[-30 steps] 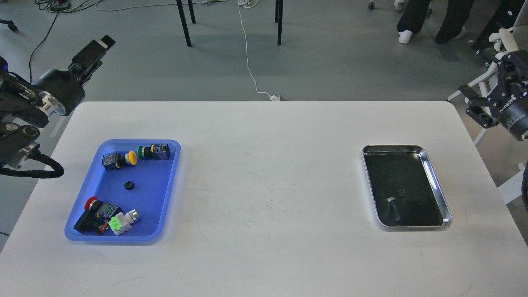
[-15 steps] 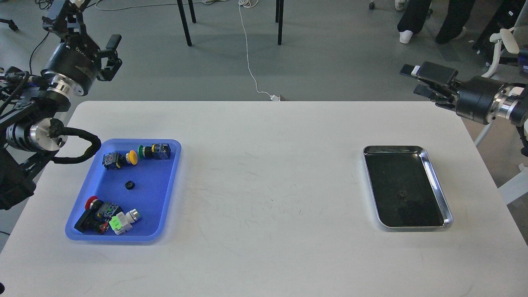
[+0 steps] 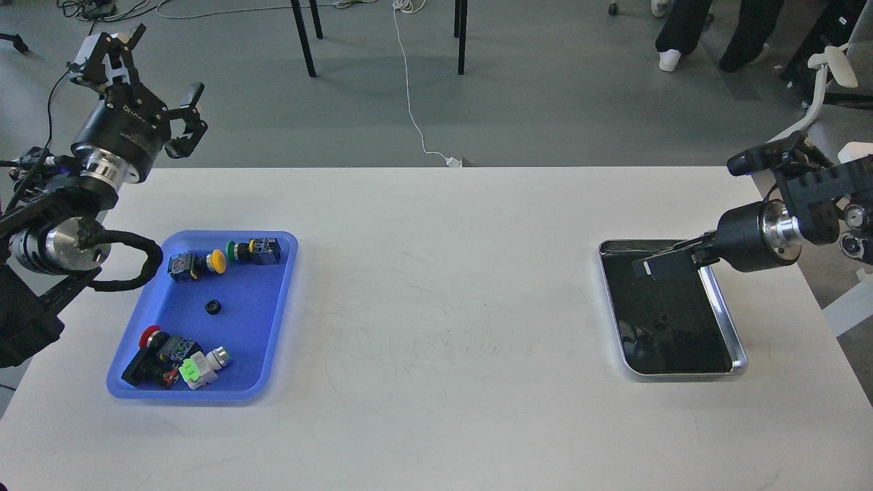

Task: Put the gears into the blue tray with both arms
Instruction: 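Grasp a second black ring in the metal tray with the right gripper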

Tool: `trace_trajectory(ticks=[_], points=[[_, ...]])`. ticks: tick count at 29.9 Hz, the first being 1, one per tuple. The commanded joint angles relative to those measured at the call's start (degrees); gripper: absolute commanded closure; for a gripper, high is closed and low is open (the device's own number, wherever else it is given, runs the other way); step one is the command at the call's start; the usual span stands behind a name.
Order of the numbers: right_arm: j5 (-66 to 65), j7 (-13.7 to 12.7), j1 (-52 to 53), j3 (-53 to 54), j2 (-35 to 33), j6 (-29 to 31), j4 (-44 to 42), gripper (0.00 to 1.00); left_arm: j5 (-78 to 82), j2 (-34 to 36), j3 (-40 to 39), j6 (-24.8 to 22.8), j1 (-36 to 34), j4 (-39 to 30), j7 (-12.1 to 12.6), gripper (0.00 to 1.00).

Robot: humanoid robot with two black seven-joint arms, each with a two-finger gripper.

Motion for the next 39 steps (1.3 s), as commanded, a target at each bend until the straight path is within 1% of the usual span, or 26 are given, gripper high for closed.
trace_trajectory(ticks=[1,3,7,8,12,19,22,24,26,34,39], points=[[-3.42,0.00,0.08,-3.29,3.12,-0.05,-1.29,0.13,-0.02,0.53,0.03,-0.09,0.00,0.58,0.00,0.02],[-3.43,0.00,-0.18,-3.91,4.79,-0.05,-3.05,0.17,0.07,0.70,0.03,-0.36,0.00,0.66,0.00,0.02],[-3.43,0.00,-0.71,-6.10,8.40,-0.05,-5.78,0.31,0.16,0.88,0.03,-0.45,-0.08,0.66,0.00,0.02],[-3.43,-0.23,-0.80,-7.15,9.19,-0.05,-6.57,0.33,0.16,0.88,0.03,-0.45,-0.08,0.66,0.00,0.02],[-3.34,-2.07,-2.03,-8.48,10.69,-0.05,-7.72,0.34,0.25,0.88,0.03,-0.45,-0.17,0.66,0.00,0.02],[-3.16,-2.16,-5.72,-8.22,10.69,-0.40,-9.56,0.34,0.42,1.06,0.12,-0.45,-0.08,0.66,0.00,0.02],[-3.16,-2.16,-5.81,-8.22,10.86,-0.84,-9.56,0.41,0.51,1.32,0.12,-0.53,-0.08,0.66,0.00,0.02],[-3.16,-2.16,-5.72,-8.22,11.04,-0.93,-10.17,0.43,0.51,1.32,0.12,-0.71,-0.08,0.66,0.00,0.02],[-3.16,-2.16,-5.81,-8.22,11.48,-1.36,-10.44,0.47,0.51,1.32,0.12,-0.80,-0.08,0.66,0.00,0.02],[-3.07,-2.08,-6.86,-8.22,11.75,-2.42,-10.44,0.50,0.60,2.37,0.12,-0.80,-0.08,0.66,0.00,0.02],[-3.16,-1.99,-7.57,-8.22,11.48,-2.34,-10.44,0.59,0.60,2.73,0.12,-0.80,0.00,0.66,0.00,0.02]])
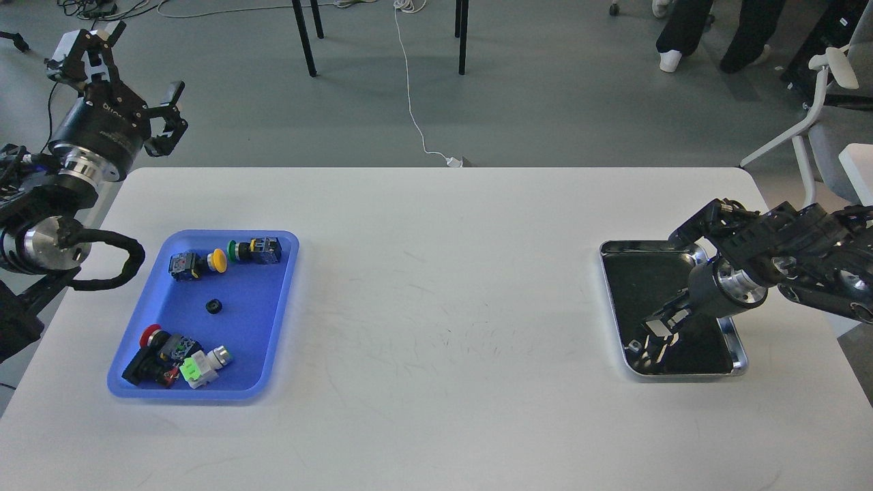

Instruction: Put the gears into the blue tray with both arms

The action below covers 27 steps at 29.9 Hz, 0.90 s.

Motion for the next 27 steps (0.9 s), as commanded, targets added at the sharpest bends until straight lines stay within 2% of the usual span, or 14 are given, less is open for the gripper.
trace_trajectory(ticks=[1,3,7,9,13,21,27], points=[[-0.26,0.06,-0.23,-0.03,-0.15,0.09,0.05,0.61,0.00,0.26,0.00,0.00,0.07,0.00,0.00,0.02],[-0.44,0.15,-0.23,-0.12,-0.15,0.09,0.05,0.66,0.00,0.35,0.00,0.00,-0.02,0.00,0.00,0.02],[-0.62,0.41,-0.14,-0.12,0.11,0.09,0.05,0.85,0.00,0.44,-0.09,0.00,-0.02,0.00,0.00,0.02],[-0.62,0.41,0.12,-0.12,0.20,0.09,0.05,0.90,0.00,0.52,0.00,0.00,-0.02,0.00,0.00,0.02],[-0.53,0.50,1.08,0.06,0.11,0.00,0.49,0.91,0.00,0.88,0.00,0.00,0.07,0.00,0.00,0.02],[0.26,0.24,11.80,2.34,3.18,-2.55,5.32,0.91,0.00,0.88,0.00,-0.01,0.07,0.00,0.00,0.02],[5.43,0.15,12.52,6.03,12.40,-5.53,4.62,0.91,0.00,0.88,0.00,0.00,-0.02,0.00,0.00,0.02]])
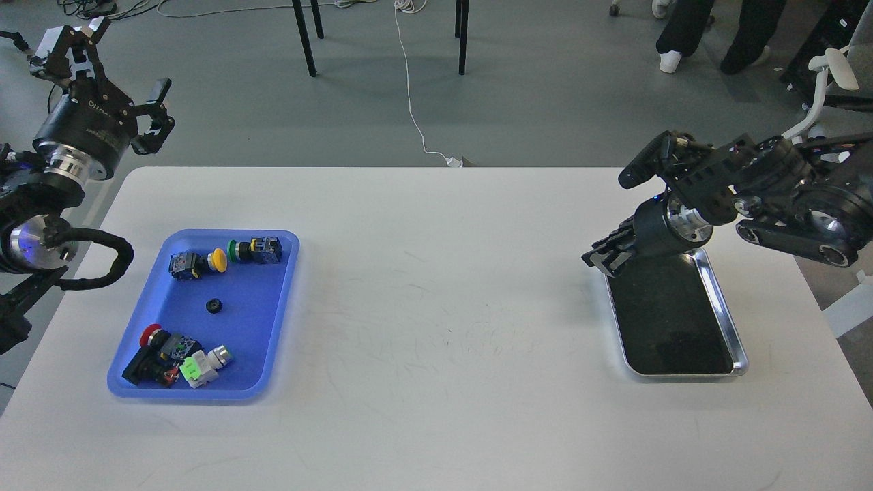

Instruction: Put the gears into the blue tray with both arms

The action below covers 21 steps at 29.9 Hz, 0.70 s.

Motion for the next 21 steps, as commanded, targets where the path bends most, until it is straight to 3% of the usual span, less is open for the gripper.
trace_trajectory(ticks=[1,4,9,21], points=[[5.91,0.02,-0.64,1.47,7.11,-3.10,-1.07,0.91,0.00,0.16,0.00,0.04,-0.03,0.00,0.00,0.02],[7.25,0.02,-2.48,0.94,14.05,-6.62,-2.48,0.90,0.00,1.04,0.09,0.04,-0.03,-0.01,0.00,0.02],[7.34,0.02,-5.91,0.76,21.46,-7.33,-7.58,0.90,0.00,2.80,0.00,0.04,-0.03,0.00,0.00,0.02],[7.51,0.29,-12.77,1.38,21.46,-8.73,-10.04,0.88,0.00,3.94,0.26,0.04,1.28,-0.09,0.00,0.02]])
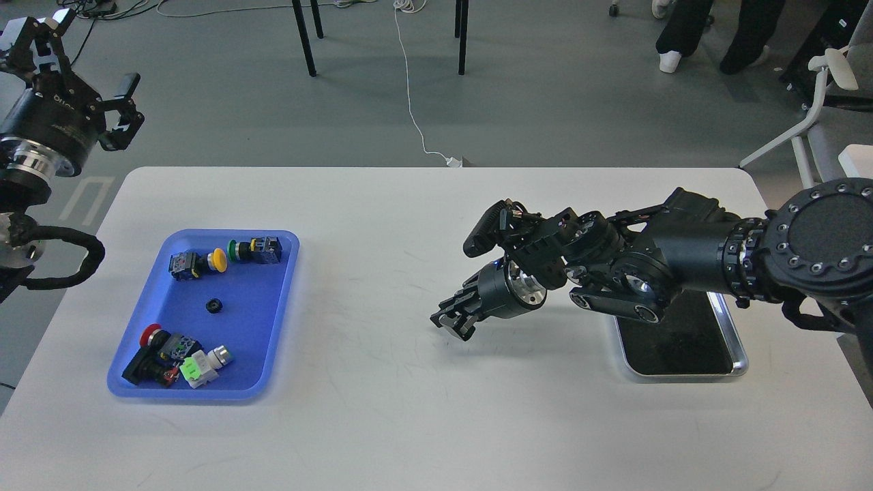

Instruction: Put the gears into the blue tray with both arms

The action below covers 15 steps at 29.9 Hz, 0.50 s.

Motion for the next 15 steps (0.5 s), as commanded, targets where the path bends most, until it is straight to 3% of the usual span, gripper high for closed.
trace_trajectory(ticks=[1,6,10,15], points=[[0.00,0.05,-1.56,0.15,0.00,-1.03,-0.91,0.88,0.02,0.07,-0.07,0.06,0.96,-0.03,0.00,0.02],[0.00,0.14,-3.06,0.06,0.00,-1.20,-2.85,0.85,0.02,0.07,0.02,0.06,1.31,-0.03,0.00,0.02],[0.09,0.14,-2.97,0.06,0.00,-1.20,-3.11,0.65,0.02,0.59,0.02,-0.02,1.22,-0.03,0.00,0.02],[0.18,0.75,-2.53,0.15,0.00,-1.20,-3.03,0.50,0.10,1.39,0.29,-2.13,1.13,-0.21,0.00,0.02]])
